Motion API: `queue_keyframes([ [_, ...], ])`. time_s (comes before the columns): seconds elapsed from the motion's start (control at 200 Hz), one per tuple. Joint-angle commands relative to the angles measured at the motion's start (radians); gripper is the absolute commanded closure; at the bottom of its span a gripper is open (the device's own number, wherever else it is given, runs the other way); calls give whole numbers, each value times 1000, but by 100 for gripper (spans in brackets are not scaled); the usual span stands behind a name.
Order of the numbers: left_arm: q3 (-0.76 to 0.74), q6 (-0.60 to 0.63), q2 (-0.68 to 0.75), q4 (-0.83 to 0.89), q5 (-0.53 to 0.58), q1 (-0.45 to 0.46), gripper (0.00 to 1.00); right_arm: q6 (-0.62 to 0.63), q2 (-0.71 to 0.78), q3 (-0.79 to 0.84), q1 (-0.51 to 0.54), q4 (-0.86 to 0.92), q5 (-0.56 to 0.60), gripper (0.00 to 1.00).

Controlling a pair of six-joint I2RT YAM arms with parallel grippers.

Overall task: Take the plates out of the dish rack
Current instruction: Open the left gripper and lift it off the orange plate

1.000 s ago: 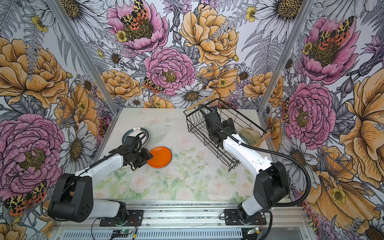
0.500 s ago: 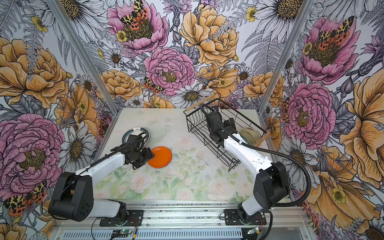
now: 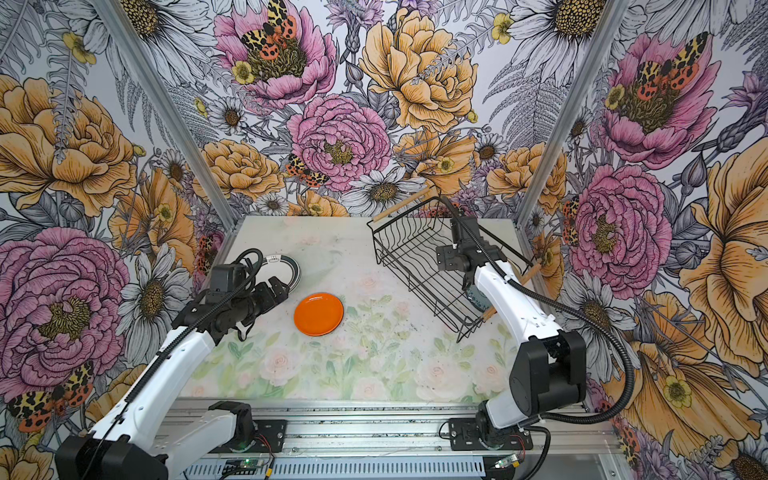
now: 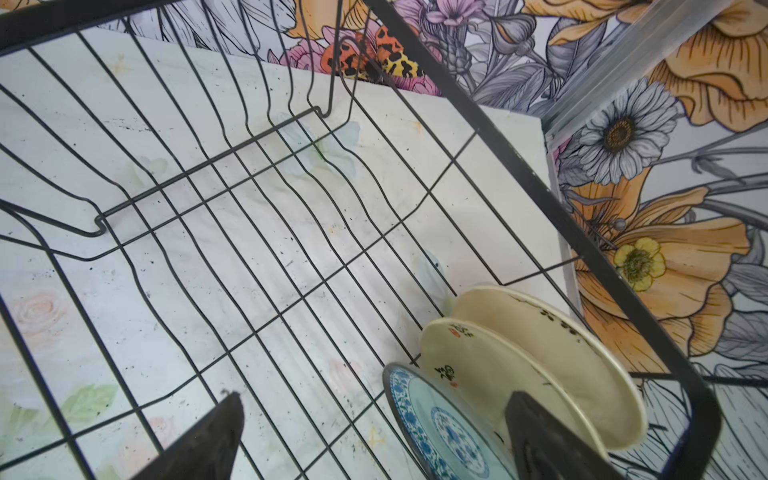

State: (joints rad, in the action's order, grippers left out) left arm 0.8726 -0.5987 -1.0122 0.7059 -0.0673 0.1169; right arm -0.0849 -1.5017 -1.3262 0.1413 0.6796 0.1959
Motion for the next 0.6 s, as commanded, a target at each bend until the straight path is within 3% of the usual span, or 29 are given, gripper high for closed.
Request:
queue_keyframes([
  [0.0, 48, 64, 46, -1, -7, -4, 1, 11, 25, -58, -79, 107, -162, 1],
  [0.23, 54, 84, 110, -93, -22, 21, 1, 105, 13, -89, -173, 204, -261, 1],
  [0.595, -35, 104, 187, -296, 15, 81, 1, 140, -16, -59, -179, 259, -195, 2],
])
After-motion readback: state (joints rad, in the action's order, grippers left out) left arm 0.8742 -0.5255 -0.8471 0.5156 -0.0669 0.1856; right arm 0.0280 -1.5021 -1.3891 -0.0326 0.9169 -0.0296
